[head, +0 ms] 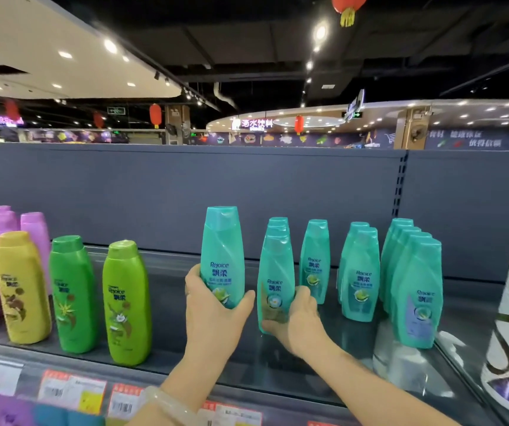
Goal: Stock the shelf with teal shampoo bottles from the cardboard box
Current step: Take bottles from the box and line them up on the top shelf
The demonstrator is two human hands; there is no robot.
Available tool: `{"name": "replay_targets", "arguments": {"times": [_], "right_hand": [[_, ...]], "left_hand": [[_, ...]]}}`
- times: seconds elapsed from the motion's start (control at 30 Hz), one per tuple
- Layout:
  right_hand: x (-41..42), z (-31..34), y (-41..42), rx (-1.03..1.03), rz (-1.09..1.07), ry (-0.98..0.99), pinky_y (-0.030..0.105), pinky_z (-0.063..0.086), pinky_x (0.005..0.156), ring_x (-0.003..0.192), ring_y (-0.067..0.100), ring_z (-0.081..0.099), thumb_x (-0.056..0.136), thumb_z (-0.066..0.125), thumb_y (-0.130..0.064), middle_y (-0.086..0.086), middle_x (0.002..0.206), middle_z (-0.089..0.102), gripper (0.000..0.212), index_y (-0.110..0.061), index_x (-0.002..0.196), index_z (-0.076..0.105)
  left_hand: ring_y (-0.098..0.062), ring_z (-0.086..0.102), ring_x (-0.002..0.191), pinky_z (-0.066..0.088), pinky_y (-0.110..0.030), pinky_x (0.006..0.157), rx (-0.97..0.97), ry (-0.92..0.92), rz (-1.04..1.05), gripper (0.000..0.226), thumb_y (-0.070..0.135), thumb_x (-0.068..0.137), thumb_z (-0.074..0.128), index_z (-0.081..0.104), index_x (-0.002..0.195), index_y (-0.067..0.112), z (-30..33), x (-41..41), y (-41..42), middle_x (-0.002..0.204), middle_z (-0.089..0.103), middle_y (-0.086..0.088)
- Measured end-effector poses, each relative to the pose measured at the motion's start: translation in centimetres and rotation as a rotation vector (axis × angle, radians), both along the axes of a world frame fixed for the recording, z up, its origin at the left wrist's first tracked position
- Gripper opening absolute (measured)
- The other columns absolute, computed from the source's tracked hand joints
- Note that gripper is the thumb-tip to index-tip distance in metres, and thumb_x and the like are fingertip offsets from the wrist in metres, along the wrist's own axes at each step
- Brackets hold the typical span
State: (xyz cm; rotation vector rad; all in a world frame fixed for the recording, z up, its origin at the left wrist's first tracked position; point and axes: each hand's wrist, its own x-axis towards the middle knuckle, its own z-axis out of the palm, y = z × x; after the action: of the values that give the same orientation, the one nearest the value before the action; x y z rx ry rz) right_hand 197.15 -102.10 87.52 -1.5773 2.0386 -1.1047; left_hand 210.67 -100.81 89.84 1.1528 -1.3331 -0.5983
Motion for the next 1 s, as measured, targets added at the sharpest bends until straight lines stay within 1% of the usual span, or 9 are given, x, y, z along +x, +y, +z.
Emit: {"name": "replay_targets", "arguments": {"times": [0.3, 0.4, 0.53, 0.57, 0.6, 0.67, 0.8, 0.9, 1.0], "right_hand": [[-0.1, -1.0, -2.1, 0.06, 0.008, -0.211, 0.04, 0.049, 0.094, 0.102, 0.023, 0.059, 0.064, 0.082, -0.016, 0.003, 0.113, 0.056, 0.056, -0.016, 0.102, 0.042], [-0.5, -1.0, -1.2, 0.05, 0.03, -0.112, 0.033, 0.047, 0.09, 0.102, 0.024, 0.056, 0.071, 0.079, -0.017, 0.007, 0.115, 0.054, 0.054, -0.008, 0.109, 0.042], [-1.0, 1.6, 1.0, 0.047, 0.022, -0.071, 0.034, 0.046, 0.066, 0.078, 0.022, 0.051, 0.088, 0.055, -0.003, 0.012, 0.098, 0.055, 0.013, -0.007, 0.087, 0.043], [-1.8, 2.1, 1.3, 0.069, 0.021, -0.062, 0.035, 0.046, 0.071, 0.081, 0.022, 0.05, 0.089, 0.056, -0.006, 0.01, 0.1, 0.052, 0.013, -0.007, 0.094, 0.044], [-3.2, 2.1, 1.7, 0.069, 0.022, 0.001, 0.031, 0.043, 0.08, 0.089, 0.02, 0.049, 0.086, 0.063, -0.01, 0.008, 0.108, 0.049, 0.029, -0.007, 0.107, 0.043], [-5.6, 1.7, 2.2, -0.008, -0.05, -0.084, 0.026, 0.04, 0.084, 0.097, 0.016, 0.047, 0.08, 0.072, -0.018, 0.005, 0.113, 0.045, 0.054, -0.011, 0.121, 0.038], [-8.9, 1.7, 5.3, -0.053, -0.101, -0.156, 0.031, 0.045, 0.087, 0.093, 0.016, 0.05, 0.081, 0.071, -0.023, -0.002, 0.1, 0.047, 0.043, -0.017, 0.111, 0.041], [-10.2, 0.8, 7.4, -0.105, -0.075, -0.156, 0.026, 0.045, 0.082, 0.087, 0.012, 0.051, 0.082, 0.07, -0.02, -0.005, 0.095, 0.05, 0.036, -0.018, 0.104, 0.042], [-11.1, 0.4, 8.5, -0.123, -0.1, -0.117, 0.018, 0.039, 0.077, 0.087, 0.009, 0.051, 0.083, 0.069, -0.018, 0.001, 0.103, 0.052, 0.034, -0.02, 0.104, 0.042]], "left_hand": [[-0.014, 0.056, 0.099, 0.057, -0.037, 0.078, -0.031, -0.003, -0.058, 0.076, 0.018, 0.066, 0.082, 0.023, 0.11, 0.038, 0.0, -0.1, -0.4, 0.113, 0.047, 0.002], [-0.014, 0.055, 0.102, 0.057, -0.036, 0.079, -0.042, -0.007, -0.07, 0.076, 0.019, 0.066, 0.082, 0.023, 0.111, 0.038, 0.2, -0.2, -0.2, 0.114, 0.046, 0.002], [-0.012, 0.058, 0.099, 0.057, -0.031, 0.076, -0.062, 0.019, -0.131, 0.075, 0.02, 0.066, 0.082, 0.025, 0.11, 0.036, 0.6, -1.4, 0.7, 0.112, 0.049, 0.004], [-0.012, 0.058, 0.098, 0.056, -0.028, 0.075, -0.076, 0.027, -0.157, 0.074, 0.021, 0.066, 0.082, 0.026, 0.111, 0.035, 0.7, -2.0, 1.0, 0.112, 0.05, 0.004], [-0.011, 0.058, 0.098, 0.054, -0.025, 0.074, -0.089, 0.031, -0.182, 0.073, 0.022, 0.066, 0.082, 0.027, 0.111, 0.035, 0.9, -2.7, 1.4, 0.111, 0.051, 0.004], [-0.011, 0.059, 0.097, 0.054, -0.027, 0.074, -0.089, 0.022, -0.235, 0.071, 0.025, 0.065, 0.082, 0.029, 0.111, 0.034, 0.9, -4.6, 1.9, 0.11, 0.052, 0.004], [-0.018, 0.056, 0.105, 0.051, -0.041, 0.09, -0.04, 0.01, -0.295, 0.077, 0.03, 0.062, 0.082, 0.031, 0.119, 0.024, 0.1, -9.4, 2.3, 0.116, 0.05, 0.0], [-0.018, 0.044, 0.113, 0.041, -0.037, 0.102, -0.01, -0.004, -0.301, 0.084, 0.028, 0.068, 0.08, 0.024, 0.13, 0.018, -0.5, -12.6, 2.3, 0.12, 0.039, 0.0], [-0.02, 0.039, 0.116, 0.036, -0.038, 0.106, 0.023, -0.048, -0.289, 0.082, 0.025, 0.075, 0.074, 0.022, 0.135, 0.01, -1.0, -14.7, 1.3, 0.126, 0.034, -0.005]]}}
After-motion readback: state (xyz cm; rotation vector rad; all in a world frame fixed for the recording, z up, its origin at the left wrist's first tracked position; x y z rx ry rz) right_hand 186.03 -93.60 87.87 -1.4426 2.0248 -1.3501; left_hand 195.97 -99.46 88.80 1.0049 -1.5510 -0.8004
